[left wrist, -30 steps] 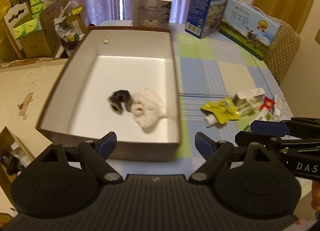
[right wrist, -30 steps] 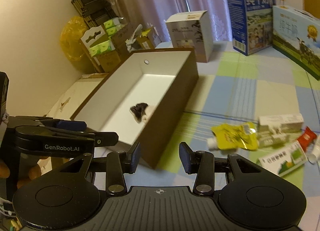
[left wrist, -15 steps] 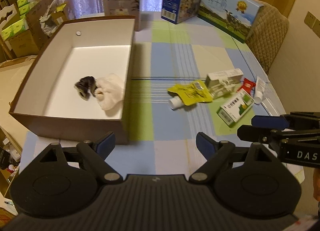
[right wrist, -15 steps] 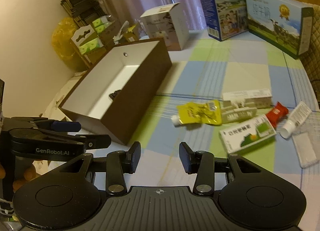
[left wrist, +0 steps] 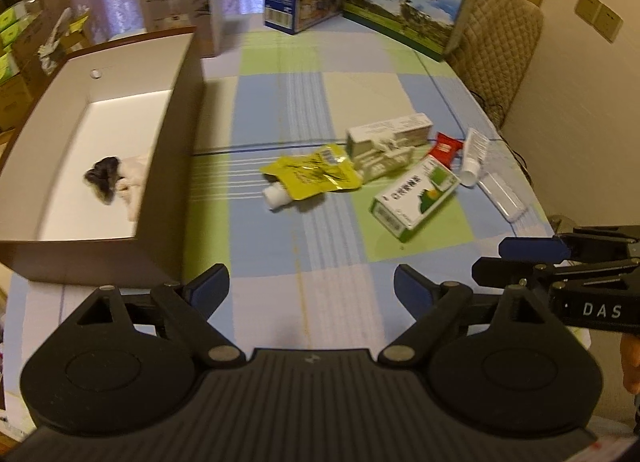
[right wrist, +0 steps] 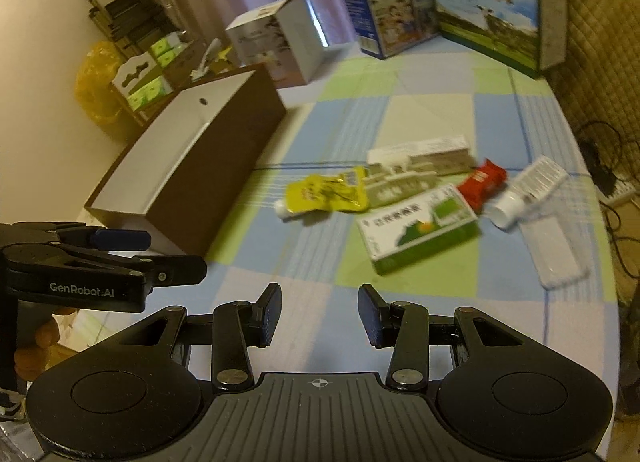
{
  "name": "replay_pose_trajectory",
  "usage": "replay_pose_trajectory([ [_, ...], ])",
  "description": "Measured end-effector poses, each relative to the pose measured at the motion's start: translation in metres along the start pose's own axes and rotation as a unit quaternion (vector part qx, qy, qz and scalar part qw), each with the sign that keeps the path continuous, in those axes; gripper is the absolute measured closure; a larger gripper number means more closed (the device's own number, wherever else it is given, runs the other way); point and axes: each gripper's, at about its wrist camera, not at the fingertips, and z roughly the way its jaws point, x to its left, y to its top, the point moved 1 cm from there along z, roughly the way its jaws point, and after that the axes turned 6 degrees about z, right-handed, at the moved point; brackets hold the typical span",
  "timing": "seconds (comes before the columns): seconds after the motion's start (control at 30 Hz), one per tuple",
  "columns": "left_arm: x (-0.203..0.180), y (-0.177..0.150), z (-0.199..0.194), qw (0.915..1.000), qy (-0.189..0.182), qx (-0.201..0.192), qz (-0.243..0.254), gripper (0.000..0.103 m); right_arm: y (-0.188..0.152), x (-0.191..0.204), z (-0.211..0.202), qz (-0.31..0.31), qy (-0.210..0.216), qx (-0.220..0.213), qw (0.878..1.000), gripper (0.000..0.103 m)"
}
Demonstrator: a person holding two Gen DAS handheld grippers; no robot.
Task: Organize objects
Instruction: 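Withdraw both tools from the box back toward the table items, then grasp the clear plastic container with the right tool while the left tool grasps the green medicine box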
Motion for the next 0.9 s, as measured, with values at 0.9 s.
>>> replay_pose_trajectory([
  [0.9, -0.075, 0.034, 0.085, 0.9963, -0.048, -0.018, 0.069, 0.016, 0.022, -0.148, -0.004, 0.027, -0.115, -0.053, 0.992, 0.063],
])
